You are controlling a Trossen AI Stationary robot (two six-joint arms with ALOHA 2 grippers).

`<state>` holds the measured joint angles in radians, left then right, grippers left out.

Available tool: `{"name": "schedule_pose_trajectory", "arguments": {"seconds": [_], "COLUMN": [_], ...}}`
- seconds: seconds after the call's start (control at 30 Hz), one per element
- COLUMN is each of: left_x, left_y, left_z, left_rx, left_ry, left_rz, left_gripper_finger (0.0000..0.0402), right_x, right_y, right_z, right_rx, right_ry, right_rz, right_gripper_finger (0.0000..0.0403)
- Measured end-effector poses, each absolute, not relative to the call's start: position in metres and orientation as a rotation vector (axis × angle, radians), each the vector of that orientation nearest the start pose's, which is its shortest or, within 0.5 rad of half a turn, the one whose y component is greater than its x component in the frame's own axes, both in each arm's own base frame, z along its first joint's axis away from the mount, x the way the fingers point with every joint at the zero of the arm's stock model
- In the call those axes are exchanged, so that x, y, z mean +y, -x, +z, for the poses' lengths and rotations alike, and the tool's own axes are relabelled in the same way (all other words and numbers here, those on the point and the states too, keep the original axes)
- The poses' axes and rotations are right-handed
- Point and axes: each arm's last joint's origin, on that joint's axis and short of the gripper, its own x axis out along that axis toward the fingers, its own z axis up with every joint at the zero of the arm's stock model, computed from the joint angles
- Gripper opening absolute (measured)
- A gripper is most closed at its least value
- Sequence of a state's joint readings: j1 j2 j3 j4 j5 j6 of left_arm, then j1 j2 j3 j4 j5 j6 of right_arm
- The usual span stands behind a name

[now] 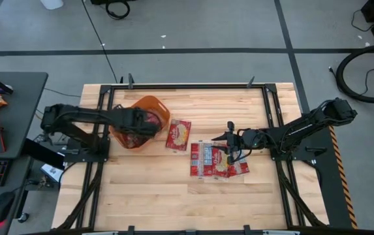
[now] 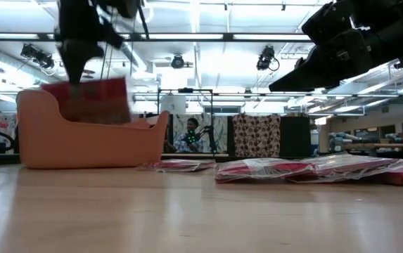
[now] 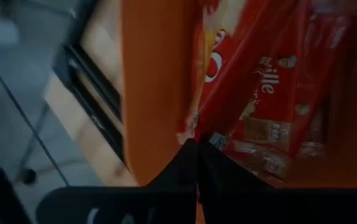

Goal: Sort popcorn bags into baskets
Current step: Put the red popcorn bag into the orange bin

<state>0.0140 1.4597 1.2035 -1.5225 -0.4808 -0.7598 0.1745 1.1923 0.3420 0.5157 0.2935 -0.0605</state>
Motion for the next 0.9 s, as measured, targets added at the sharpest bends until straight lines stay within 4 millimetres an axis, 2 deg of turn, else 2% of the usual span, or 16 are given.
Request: {"name": "schedule_pose_trajectory", "arguments": {"seconds": [0.13, 0.27, 0.53, 0.63, 0.77, 0.9], "left_x": [0.035, 0.038, 0.032, 0.023, 0.000, -0.021], "left_y": [-0.221, -0.226, -0.232, -0.247, -0.277, -0.297], "left_z": [0.254, 0.250, 0.250, 0.249, 0.252, 0.247], "left_rx": [1.518, 1.492, 1.452, 1.366, 1.144, 1.029], "left_ry": [0.241, 0.244, 0.224, 0.182, 0.047, -0.036], "left_rz": [0.967, 0.915, 0.863, 0.702, 0.457, 0.378], "left_gripper_finger": [0.0006, 0.0015, 0.0101, 0.0127, 0.0138, 0.0138], "right_x": [0.030, 0.030, 0.030, 0.030, 0.029, 0.028], "right_y": [-0.218, -0.218, -0.217, -0.217, -0.218, -0.218], "right_z": [0.174, 0.174, 0.173, 0.173, 0.174, 0.174], "right_rx": [0.323, 0.324, 0.327, 0.328, 0.324, 0.324], "right_ry": [0.149, 0.150, 0.128, 0.140, 0.154, 0.156], "right_rz": [-0.107, -0.107, -0.103, -0.101, -0.111, -0.112], "right_gripper_finger": [0.0132, 0.0132, 0.0132, 0.0132, 0.0132, 0.0132]}}
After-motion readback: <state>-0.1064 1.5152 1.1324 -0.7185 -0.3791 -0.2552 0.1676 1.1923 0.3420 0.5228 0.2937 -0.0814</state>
